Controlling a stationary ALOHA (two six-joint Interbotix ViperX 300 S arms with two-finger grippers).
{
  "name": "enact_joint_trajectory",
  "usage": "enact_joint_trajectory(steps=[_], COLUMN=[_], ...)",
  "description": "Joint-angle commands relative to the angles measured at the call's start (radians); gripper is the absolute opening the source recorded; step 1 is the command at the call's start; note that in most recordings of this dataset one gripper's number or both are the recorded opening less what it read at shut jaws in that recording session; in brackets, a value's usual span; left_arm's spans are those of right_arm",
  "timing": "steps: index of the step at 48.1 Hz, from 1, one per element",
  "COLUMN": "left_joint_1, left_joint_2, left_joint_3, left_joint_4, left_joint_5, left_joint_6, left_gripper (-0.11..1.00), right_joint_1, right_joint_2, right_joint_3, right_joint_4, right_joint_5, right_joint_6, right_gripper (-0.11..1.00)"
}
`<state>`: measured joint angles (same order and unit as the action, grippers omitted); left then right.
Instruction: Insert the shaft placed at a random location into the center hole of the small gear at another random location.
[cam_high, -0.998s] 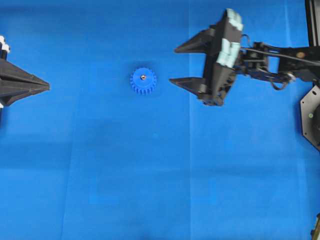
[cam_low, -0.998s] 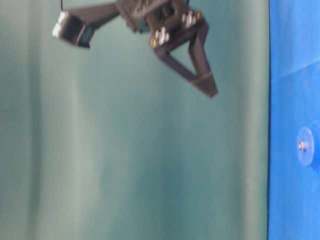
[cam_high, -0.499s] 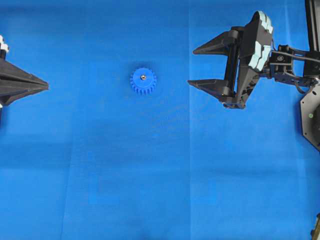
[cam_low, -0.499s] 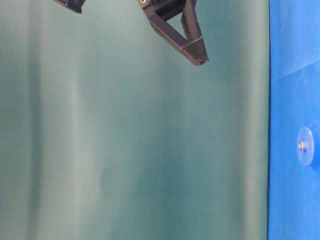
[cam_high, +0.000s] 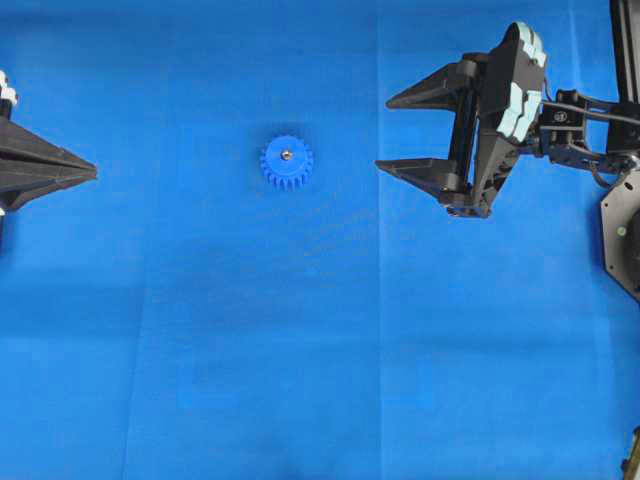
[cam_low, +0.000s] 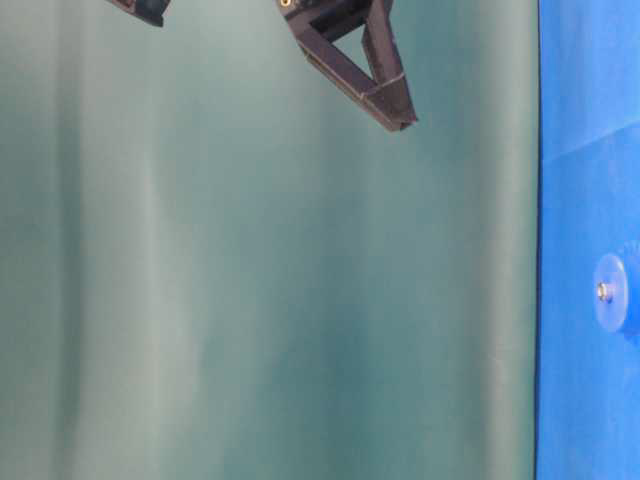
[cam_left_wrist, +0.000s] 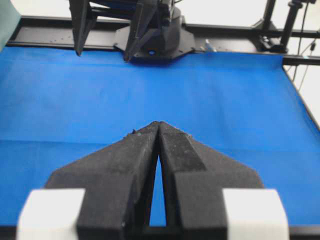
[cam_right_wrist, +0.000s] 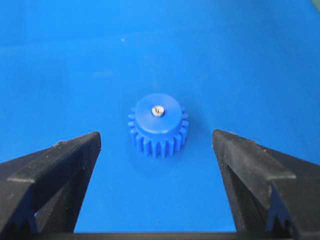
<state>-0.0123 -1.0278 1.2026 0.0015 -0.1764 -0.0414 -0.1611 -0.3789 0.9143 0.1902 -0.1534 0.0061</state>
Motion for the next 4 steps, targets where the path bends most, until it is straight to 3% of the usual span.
enact_joint_trajectory(steps=[1, 4], left_joint_1=[0.000, 0.000], left_joint_2=[0.005, 0.005], left_joint_3=[-0.009, -0.009], left_joint_4=[0.000, 0.000], left_joint_5=[-0.003, -0.003], left_joint_6=[-0.002, -0.002], left_gripper=[0.00, 0.00], right_joint_1=[0.002, 0.002], right_joint_2=[-0.012, -0.012], right_joint_3=[-0.014, -0.014], right_joint_4=[0.000, 0.002], right_joint_5=[-0.009, -0.011], right_joint_6=[0.002, 0.002], right_gripper=[0.83, 0.83])
